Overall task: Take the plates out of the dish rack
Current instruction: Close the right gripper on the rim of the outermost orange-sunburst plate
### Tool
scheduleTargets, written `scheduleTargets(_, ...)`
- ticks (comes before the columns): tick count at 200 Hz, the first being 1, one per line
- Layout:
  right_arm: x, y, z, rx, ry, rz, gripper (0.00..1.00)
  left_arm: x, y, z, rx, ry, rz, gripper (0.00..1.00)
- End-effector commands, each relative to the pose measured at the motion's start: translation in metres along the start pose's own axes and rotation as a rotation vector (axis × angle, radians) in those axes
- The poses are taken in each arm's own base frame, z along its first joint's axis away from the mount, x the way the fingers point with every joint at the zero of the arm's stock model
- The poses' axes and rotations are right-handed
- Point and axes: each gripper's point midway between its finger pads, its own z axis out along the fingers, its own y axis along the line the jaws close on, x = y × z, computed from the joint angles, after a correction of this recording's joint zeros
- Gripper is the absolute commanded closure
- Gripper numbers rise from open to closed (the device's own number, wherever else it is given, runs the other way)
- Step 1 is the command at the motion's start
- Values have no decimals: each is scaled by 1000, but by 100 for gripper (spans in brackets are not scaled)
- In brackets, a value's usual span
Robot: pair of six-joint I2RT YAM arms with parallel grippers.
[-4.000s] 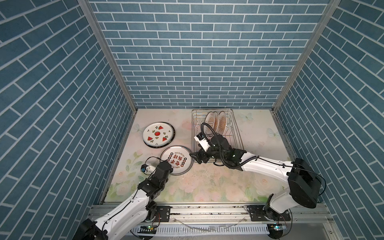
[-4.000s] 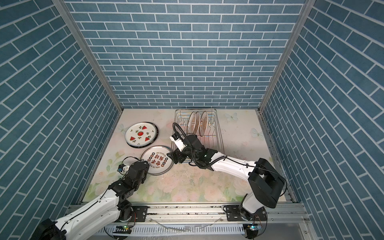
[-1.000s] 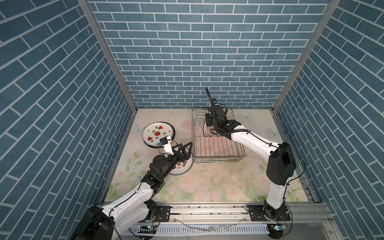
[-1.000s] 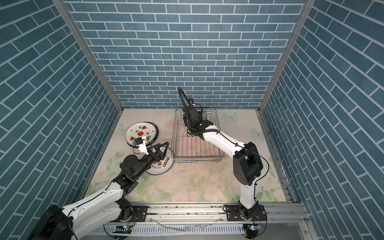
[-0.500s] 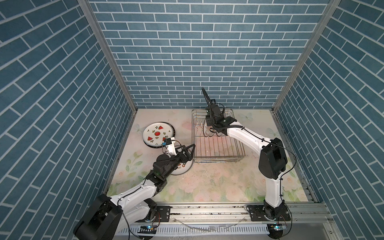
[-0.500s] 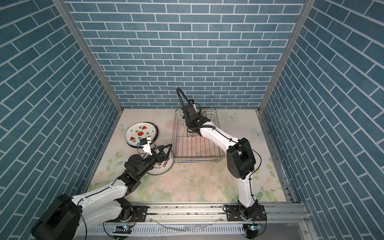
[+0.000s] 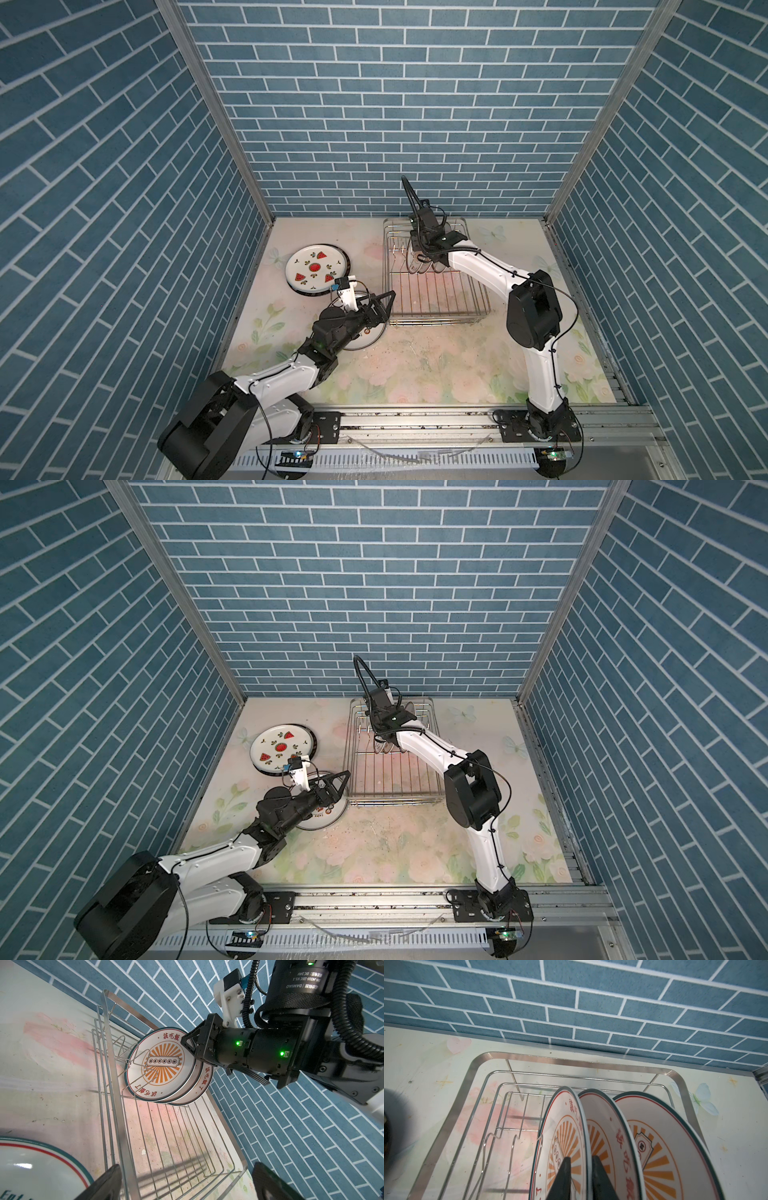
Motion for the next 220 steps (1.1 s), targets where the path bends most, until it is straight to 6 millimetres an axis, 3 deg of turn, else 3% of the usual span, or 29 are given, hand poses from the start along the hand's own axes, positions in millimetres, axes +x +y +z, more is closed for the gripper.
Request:
scheduleTargets(1, -4, -3, 2, 54, -5, 18, 81, -7, -11, 4, 35, -17, 1, 0)
scheduleTargets(39, -3, -9, 8, 128, -20, 8, 85, -12, -23, 0, 117, -53, -43, 0)
scheduleTargets(88, -9, -4, 6, 117, -33, 4, 86, -10, -21, 5, 99, -35, -43, 0)
scheduleTargets(92, 2, -1, 16, 125, -12, -13, 86, -10, -22, 5, 101, -36, -42, 0)
scheduleTargets(131, 8, 3, 21, 126, 5, -26, 85, -10, -20, 4, 93, -39, -41, 0)
scheduleTargets(220, -15, 7, -1, 184, -79, -82, 94, -8, -11, 4, 49, -36, -31, 0)
